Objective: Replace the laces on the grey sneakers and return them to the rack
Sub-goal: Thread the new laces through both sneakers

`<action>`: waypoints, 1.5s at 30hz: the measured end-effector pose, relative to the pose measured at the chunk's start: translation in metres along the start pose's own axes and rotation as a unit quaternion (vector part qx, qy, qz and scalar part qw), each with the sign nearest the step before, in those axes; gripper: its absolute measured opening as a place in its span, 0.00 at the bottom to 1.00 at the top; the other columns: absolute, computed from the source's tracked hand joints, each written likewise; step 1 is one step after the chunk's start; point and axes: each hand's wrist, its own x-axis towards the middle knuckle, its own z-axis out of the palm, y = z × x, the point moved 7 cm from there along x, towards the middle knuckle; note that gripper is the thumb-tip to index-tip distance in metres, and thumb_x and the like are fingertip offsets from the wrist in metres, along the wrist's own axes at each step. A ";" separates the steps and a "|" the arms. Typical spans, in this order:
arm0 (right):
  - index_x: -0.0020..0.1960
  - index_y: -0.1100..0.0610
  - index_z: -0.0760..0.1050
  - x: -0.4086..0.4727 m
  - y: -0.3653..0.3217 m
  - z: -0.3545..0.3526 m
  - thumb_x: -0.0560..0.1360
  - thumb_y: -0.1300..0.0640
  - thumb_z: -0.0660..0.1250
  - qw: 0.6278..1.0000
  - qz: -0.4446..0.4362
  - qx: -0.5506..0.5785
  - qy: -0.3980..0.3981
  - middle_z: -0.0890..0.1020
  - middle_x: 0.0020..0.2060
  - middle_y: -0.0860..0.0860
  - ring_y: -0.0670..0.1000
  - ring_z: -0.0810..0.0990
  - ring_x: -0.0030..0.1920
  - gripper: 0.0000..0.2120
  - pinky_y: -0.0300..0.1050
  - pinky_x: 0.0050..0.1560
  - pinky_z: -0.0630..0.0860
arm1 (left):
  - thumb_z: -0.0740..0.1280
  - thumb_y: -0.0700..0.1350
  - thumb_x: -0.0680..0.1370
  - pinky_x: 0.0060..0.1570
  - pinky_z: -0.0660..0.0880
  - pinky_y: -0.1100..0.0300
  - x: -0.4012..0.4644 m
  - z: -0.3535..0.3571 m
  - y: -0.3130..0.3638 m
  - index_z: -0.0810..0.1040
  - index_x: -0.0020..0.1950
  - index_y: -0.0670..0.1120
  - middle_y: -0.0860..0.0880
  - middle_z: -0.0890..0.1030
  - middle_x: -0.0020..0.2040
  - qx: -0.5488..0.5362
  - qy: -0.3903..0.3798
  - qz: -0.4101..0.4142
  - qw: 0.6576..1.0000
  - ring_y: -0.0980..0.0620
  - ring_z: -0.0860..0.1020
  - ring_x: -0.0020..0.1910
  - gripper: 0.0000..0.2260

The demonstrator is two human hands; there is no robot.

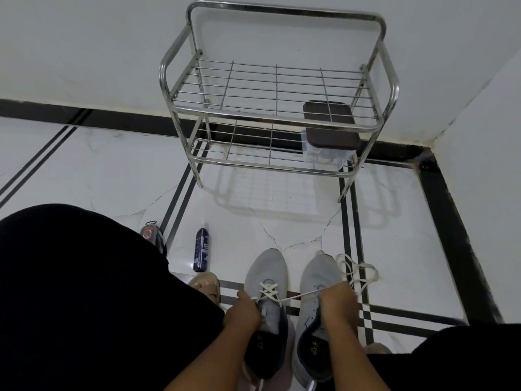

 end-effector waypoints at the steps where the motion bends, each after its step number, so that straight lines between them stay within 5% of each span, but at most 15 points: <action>1: 0.60 0.61 0.73 0.002 0.001 -0.009 0.78 0.54 0.63 0.999 0.005 -0.032 0.004 0.79 0.55 0.59 0.61 0.78 0.55 0.15 0.49 0.46 0.73 | 0.56 0.54 0.81 0.62 0.69 0.52 0.000 0.001 0.001 0.56 0.71 0.42 0.40 0.72 0.67 0.004 -0.011 0.004 1.000 0.42 0.72 0.66 0.24; 5: 0.70 0.55 0.64 -0.010 -0.029 0.010 0.78 0.60 0.57 0.981 -0.128 -0.130 -0.074 0.79 0.57 0.56 0.56 0.78 0.54 0.20 0.45 0.46 0.70 | 0.53 0.59 0.80 0.60 0.69 0.51 0.002 0.001 0.007 0.60 0.69 0.47 0.40 0.74 0.66 0.007 -0.025 0.022 0.999 0.41 0.73 0.65 0.23; 8: 0.57 0.51 0.75 -0.029 -0.043 0.051 0.76 0.58 0.58 0.950 -0.219 -0.153 -0.160 0.82 0.53 0.54 0.55 0.79 0.51 0.12 0.44 0.49 0.75 | 0.52 0.51 0.81 0.58 0.70 0.52 -0.001 -0.015 0.011 0.69 0.63 0.48 0.42 0.76 0.63 0.038 0.034 0.041 0.998 0.42 0.74 0.63 0.15; 11: 0.51 0.52 0.77 -0.041 -0.035 0.070 0.77 0.53 0.61 0.940 -0.218 -0.158 -0.209 0.82 0.54 0.55 0.56 0.79 0.55 0.08 0.43 0.51 0.74 | 0.54 0.45 0.80 0.57 0.74 0.53 0.001 -0.020 0.008 0.73 0.60 0.48 0.44 0.77 0.62 0.062 0.062 0.044 0.995 0.44 0.75 0.61 0.13; 14: 0.49 0.52 0.76 -0.036 -0.029 0.064 0.78 0.50 0.60 0.956 -0.188 -0.143 -0.172 0.81 0.54 0.54 0.56 0.78 0.56 0.08 0.43 0.51 0.73 | 0.56 0.46 0.79 0.54 0.76 0.54 0.002 -0.028 0.006 0.76 0.59 0.50 0.47 0.79 0.59 0.041 0.095 0.031 0.994 0.47 0.77 0.58 0.13; 19: 0.59 0.52 0.72 -0.035 -0.035 0.058 0.78 0.48 0.60 0.972 -0.155 -0.070 -0.164 0.80 0.58 0.55 0.57 0.78 0.57 0.13 0.46 0.57 0.75 | 0.56 0.46 0.80 0.51 0.73 0.53 0.003 -0.031 0.005 0.69 0.61 0.46 0.45 0.78 0.59 -0.033 0.110 0.005 0.993 0.44 0.77 0.58 0.11; 23: 0.73 0.61 0.62 -0.026 -0.063 0.034 0.82 0.59 0.53 0.977 -0.155 0.063 -0.132 0.71 0.68 0.60 0.59 0.71 0.66 0.20 0.48 0.63 0.68 | 0.65 0.55 0.75 0.52 0.72 0.54 0.000 -0.024 0.008 0.68 0.61 0.45 0.45 0.78 0.58 -0.081 0.078 -0.013 0.994 0.43 0.76 0.59 0.20; 26: 0.69 0.59 0.71 -0.028 -0.076 0.024 0.81 0.63 0.54 0.969 -0.187 0.116 -0.116 0.80 0.59 0.56 0.54 0.78 0.57 0.18 0.47 0.59 0.74 | 0.66 0.52 0.76 0.51 0.73 0.57 -0.004 -0.013 0.009 0.76 0.58 0.48 0.47 0.80 0.57 -0.040 0.080 -0.003 0.996 0.46 0.77 0.58 0.13; 28: 0.60 0.55 0.76 -0.037 -0.071 0.034 0.79 0.63 0.58 0.964 -0.177 0.129 -0.149 0.84 0.49 0.52 0.49 0.80 0.43 0.14 0.43 0.47 0.76 | 0.66 0.49 0.76 0.46 0.72 0.60 -0.005 -0.006 0.002 0.80 0.52 0.48 0.47 0.82 0.53 -0.092 0.094 -0.014 0.991 0.47 0.79 0.54 0.08; 31: 0.38 0.48 0.75 -0.053 -0.062 0.059 0.73 0.61 0.65 0.965 -0.186 0.040 -0.179 0.84 0.44 0.50 0.51 0.81 0.45 0.10 0.43 0.47 0.76 | 0.65 0.47 0.78 0.45 0.70 0.62 -0.005 0.000 -0.013 0.82 0.50 0.48 0.45 0.83 0.52 -0.187 0.094 -0.037 0.977 0.46 0.80 0.53 0.07; 34: 0.29 0.44 0.72 -0.071 -0.061 0.075 0.72 0.58 0.64 0.956 -0.220 -0.080 -0.177 0.83 0.48 0.50 0.53 0.77 0.55 0.15 0.43 0.56 0.74 | 0.64 0.45 0.79 0.50 0.73 0.60 0.002 0.004 -0.021 0.83 0.49 0.44 0.43 0.83 0.52 -0.221 0.065 -0.042 0.972 0.45 0.80 0.53 0.09; 39: 0.49 0.46 0.81 -0.079 -0.068 0.070 0.76 0.58 0.60 0.934 -0.268 -0.188 -0.139 0.76 0.56 0.50 0.54 0.72 0.61 0.12 0.45 0.62 0.67 | 0.63 0.46 0.79 0.54 0.74 0.59 0.009 0.007 -0.023 0.83 0.52 0.46 0.44 0.82 0.55 -0.229 0.055 -0.052 0.971 0.45 0.79 0.54 0.09; 45: 0.52 0.50 0.80 -0.084 -0.070 0.072 0.76 0.59 0.61 0.909 -0.309 -0.250 -0.124 0.76 0.56 0.49 0.55 0.70 0.62 0.11 0.47 0.62 0.66 | 0.63 0.46 0.79 0.52 0.73 0.61 0.010 0.007 -0.021 0.82 0.52 0.48 0.46 0.82 0.54 -0.213 0.066 -0.048 0.974 0.46 0.79 0.54 0.09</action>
